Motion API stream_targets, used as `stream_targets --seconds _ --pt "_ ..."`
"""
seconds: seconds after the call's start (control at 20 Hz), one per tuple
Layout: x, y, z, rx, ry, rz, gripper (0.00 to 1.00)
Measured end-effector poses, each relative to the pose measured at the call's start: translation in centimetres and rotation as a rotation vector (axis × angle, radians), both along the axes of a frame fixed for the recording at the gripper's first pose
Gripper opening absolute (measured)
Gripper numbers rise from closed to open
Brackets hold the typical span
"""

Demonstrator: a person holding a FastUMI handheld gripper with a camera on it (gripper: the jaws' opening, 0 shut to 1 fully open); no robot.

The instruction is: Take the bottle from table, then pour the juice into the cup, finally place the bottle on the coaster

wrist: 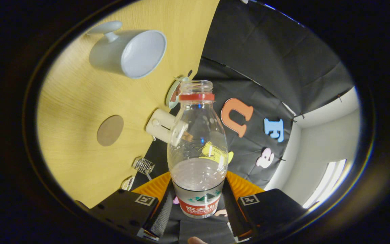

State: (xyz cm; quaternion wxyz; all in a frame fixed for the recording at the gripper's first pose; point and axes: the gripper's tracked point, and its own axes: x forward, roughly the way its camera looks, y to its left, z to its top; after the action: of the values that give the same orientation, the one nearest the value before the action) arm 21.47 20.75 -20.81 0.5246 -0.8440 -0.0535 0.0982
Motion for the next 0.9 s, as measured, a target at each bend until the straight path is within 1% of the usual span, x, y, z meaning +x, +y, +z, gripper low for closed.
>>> stream_targets --seconds 0.55,0.75,0.9 --pt "-0.13 0.39 0.43 0.003 -0.01 0.022 0.76" --pt "-0.06 -0.2 -0.33 0.062 0.034 -0.001 0.76" --pt "-0.39 -0.44 0.19 0.127 0.045 -0.008 0.76"
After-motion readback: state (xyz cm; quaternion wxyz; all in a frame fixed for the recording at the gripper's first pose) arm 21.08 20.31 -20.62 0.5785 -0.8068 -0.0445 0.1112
